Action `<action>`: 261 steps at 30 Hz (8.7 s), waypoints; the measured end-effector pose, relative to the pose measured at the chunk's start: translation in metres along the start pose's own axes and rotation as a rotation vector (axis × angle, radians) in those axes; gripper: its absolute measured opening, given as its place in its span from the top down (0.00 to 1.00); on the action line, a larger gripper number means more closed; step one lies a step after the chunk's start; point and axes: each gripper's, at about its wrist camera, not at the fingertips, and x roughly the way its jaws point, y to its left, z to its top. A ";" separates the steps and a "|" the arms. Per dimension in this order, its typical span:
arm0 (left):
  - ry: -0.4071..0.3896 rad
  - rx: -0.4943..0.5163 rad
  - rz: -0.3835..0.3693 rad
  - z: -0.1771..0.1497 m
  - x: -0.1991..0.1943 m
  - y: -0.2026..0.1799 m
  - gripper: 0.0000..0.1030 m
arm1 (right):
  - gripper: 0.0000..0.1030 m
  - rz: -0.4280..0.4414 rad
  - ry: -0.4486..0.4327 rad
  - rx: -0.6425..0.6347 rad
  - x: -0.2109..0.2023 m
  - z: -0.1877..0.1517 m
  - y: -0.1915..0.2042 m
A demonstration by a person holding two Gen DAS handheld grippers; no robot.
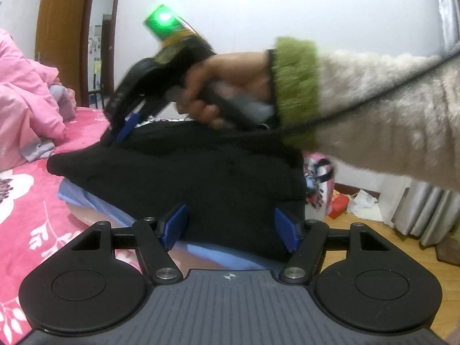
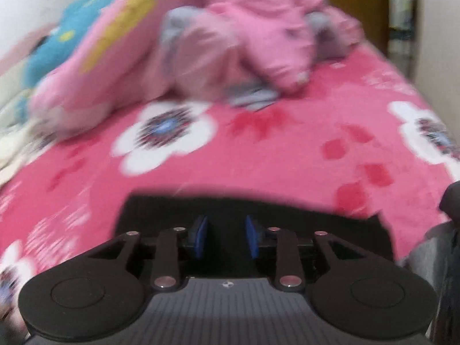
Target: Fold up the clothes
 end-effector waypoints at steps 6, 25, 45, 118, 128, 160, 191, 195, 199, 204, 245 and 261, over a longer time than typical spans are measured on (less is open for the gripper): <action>-0.013 -0.004 -0.008 -0.002 0.000 0.001 0.34 | 0.70 0.094 -0.115 -0.174 -0.037 0.016 0.033; -0.016 -0.005 -0.004 -0.002 0.002 -0.005 0.31 | 0.58 0.072 -0.011 -0.324 0.004 0.041 0.063; -0.017 -0.008 -0.008 -0.003 -0.001 -0.006 0.31 | 0.99 0.081 0.145 -0.567 0.051 0.026 0.124; 0.172 0.006 0.146 0.032 0.020 -0.033 0.30 | 0.90 -0.301 -0.288 0.188 -0.162 -0.240 -0.047; 0.207 0.002 0.181 0.033 0.022 -0.035 0.27 | 0.88 -0.284 -0.455 0.142 -0.202 -0.249 -0.015; 0.309 -0.032 0.261 0.043 0.032 -0.042 0.22 | 0.85 -0.444 -0.473 0.263 -0.181 -0.232 -0.011; 0.339 -0.020 0.321 0.043 0.033 -0.051 0.22 | 0.85 -0.493 -0.450 0.223 -0.186 -0.238 0.023; 0.337 -0.020 0.328 0.040 0.028 -0.052 0.21 | 0.85 -0.423 -0.404 0.225 -0.175 -0.244 0.030; 0.345 -0.042 0.330 0.034 0.019 -0.052 0.21 | 0.85 -0.412 -0.377 0.242 -0.176 -0.254 0.038; 0.351 -0.076 0.335 0.026 0.005 -0.051 0.21 | 0.82 -0.352 -0.339 0.305 -0.184 -0.266 0.044; 0.222 -0.316 0.455 -0.015 -0.069 -0.020 0.00 | 0.02 -0.391 -0.380 0.334 -0.202 -0.272 0.124; 0.122 -0.384 0.497 -0.016 -0.122 -0.014 0.00 | 0.00 -0.358 -0.436 0.365 -0.229 -0.269 0.149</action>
